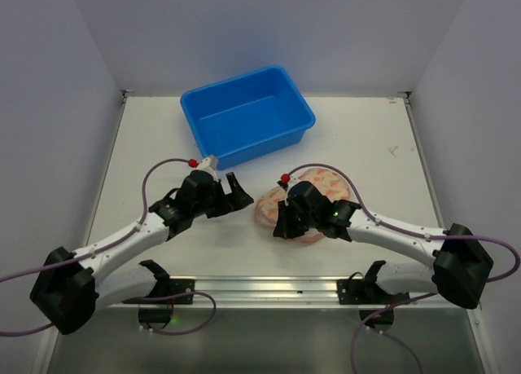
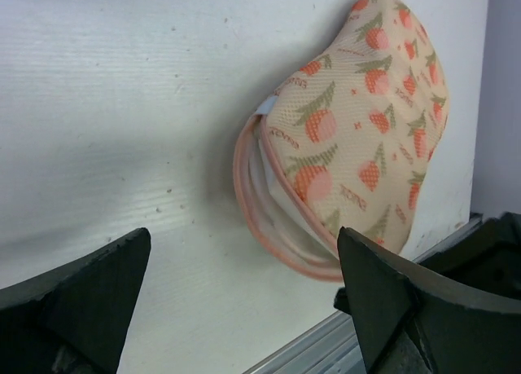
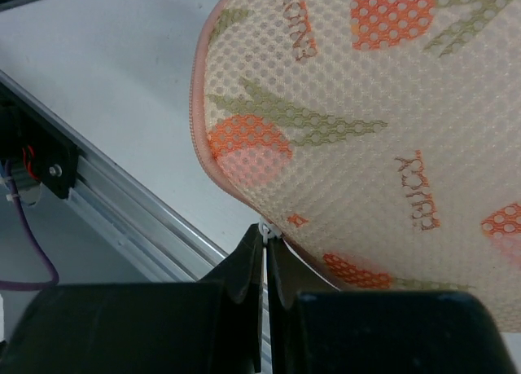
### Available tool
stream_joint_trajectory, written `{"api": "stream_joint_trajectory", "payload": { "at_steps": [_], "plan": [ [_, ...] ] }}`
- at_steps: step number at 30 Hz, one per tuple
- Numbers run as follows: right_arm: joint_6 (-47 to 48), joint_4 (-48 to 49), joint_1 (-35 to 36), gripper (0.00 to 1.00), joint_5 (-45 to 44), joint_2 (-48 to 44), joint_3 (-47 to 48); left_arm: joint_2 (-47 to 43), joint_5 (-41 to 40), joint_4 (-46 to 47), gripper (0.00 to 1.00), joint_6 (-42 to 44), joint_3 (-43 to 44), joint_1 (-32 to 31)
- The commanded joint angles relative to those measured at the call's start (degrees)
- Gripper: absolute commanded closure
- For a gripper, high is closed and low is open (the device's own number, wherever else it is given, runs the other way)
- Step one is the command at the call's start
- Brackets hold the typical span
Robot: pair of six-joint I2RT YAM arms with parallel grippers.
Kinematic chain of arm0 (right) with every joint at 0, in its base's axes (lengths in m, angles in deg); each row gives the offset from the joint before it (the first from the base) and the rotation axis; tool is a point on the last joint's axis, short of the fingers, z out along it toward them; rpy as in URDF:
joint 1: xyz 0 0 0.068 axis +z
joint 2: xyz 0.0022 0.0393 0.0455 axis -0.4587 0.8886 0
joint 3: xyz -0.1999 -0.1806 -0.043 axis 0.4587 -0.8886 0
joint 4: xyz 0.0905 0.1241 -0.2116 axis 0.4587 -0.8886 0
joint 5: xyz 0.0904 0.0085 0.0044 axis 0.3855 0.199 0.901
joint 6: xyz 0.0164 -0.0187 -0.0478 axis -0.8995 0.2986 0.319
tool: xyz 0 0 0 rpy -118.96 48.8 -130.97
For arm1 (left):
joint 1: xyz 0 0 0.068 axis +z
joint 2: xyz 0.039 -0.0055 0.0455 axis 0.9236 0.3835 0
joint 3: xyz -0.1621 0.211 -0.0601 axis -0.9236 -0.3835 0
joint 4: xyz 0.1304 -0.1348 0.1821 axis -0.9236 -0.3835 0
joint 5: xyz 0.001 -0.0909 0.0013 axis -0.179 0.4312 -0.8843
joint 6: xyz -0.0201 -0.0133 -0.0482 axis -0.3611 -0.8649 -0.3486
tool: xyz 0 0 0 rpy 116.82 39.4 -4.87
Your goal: Unzip the laundry bag and remove the bra
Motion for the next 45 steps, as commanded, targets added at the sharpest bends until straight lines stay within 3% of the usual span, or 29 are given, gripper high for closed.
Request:
{"api": "stream_joint_trajectory", "payload": {
  "at_steps": [1,7,13,23,31,34,35,37,38,39,45],
  "plan": [
    [-2.67,7.04,0.33,1.0,-0.28,2.7,2.71,-7.55,-6.47,-4.6,0.0,-8.53,-4.97,0.34],
    [-2.41,10.04,0.6,1.0,-0.28,7.53,4.03,-12.5,-0.58,9.43,0.0,-16.53,-13.51,-1.32],
    [-2.5,10.66,0.68,1.0,-0.37,9.82,5.0,-5.21,-1.46,18.77,0.01,-18.21,-11.58,-6.33],
    [-2.85,11.18,0.68,1.0,-0.37,9.74,4.64,0.24,-4.53,29.14,0.05,-20.05,-12.72,-8.09],
    [-2.93,11.01,0.68,1.0,-0.98,9.74,4.82,8.16,-2.95,31.52,0.3,-21.55,-11.67,-8.97],
    [-2.41,10.04,0.69,1.0,-1.42,9.74,5.0,8.34,-3.91,31.09,0.51,-21.2,-11.14,-8.97],
    [-2.23,9.69,0.77,1.0,-1.6,9.48,4.91,8.25,-4.27,30.56,0.66,-20.94,-10.96,-8.97],
    [-1.97,8.03,0.68,1.0,-2.03,9.04,4.73,7.38,-4.53,28.46,0.81,-19.89,-10.09,-8.97],
    [-1.53,7.5,0.68,1.0,-2.82,7.9,4.12,6.94,-5.06,27.58,0.95,-19.53,-9.91,-8.89],
    [-1.27,6.88,0.6,1.0,-3.7,7.11,3.77,6.41,-6.45,26.87,1.0,-19.18,-9.91,-8.54],
    [-0.22,-0.38,-5.11,1.0,-6.34,-0.62,1.21,0.7,-5.15,20.81,1.0,-15.4,-12.71,-3.63]
  ]
}}
